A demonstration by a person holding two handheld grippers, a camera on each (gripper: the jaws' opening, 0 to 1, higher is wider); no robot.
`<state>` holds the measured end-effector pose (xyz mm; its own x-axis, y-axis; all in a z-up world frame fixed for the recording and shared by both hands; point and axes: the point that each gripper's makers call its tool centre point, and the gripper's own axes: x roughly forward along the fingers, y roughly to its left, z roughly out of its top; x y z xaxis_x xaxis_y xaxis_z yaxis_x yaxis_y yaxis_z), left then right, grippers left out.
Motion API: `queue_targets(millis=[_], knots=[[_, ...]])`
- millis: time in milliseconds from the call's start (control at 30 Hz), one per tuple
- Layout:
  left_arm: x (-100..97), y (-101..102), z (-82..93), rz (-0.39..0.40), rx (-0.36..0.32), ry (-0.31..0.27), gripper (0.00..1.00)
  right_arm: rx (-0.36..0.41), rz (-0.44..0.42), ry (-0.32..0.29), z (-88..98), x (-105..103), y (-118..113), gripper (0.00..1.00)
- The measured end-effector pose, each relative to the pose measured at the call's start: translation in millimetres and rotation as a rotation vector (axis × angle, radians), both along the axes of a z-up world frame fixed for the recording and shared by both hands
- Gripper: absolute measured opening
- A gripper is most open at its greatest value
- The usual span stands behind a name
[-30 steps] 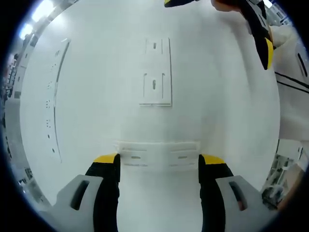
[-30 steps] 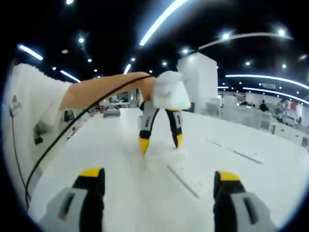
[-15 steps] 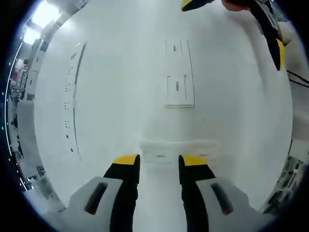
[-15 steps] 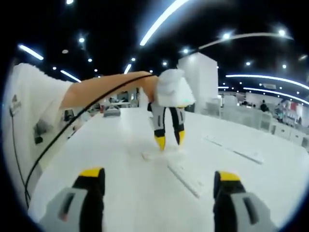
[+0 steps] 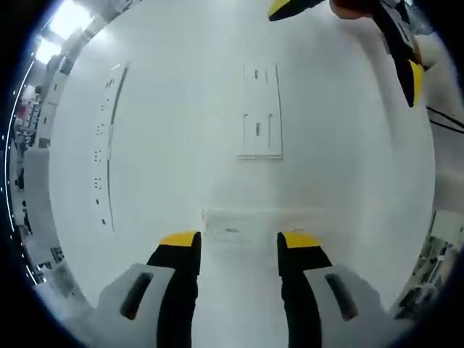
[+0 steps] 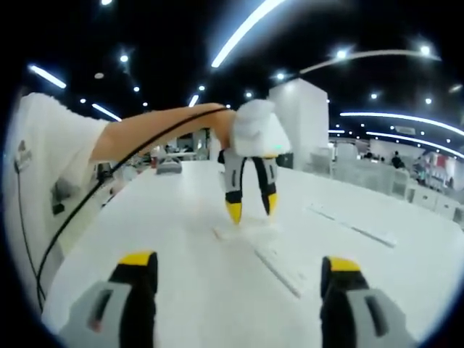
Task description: Locate the socket holder cover, grip the socket holder cover, clip it into the socket holder slot.
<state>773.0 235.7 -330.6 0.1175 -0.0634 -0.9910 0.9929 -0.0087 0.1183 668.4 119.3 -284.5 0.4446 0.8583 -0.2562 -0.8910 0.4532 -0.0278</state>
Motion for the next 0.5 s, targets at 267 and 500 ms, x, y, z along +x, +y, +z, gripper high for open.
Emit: queue_targets(millis=[267,500], knots=[[-21.3,-5.4,-8.5,-0.004,-0.041,0.054,0.68,0.000,0.002,-0.001,0.4,-1.2,1.0,0.93],[-20.5,-3.0,-11.5,-0.010,-0.033,0.054,0.71,-0.003,0.003,-0.001,-0.3,-1.4,1.2,0.93]])
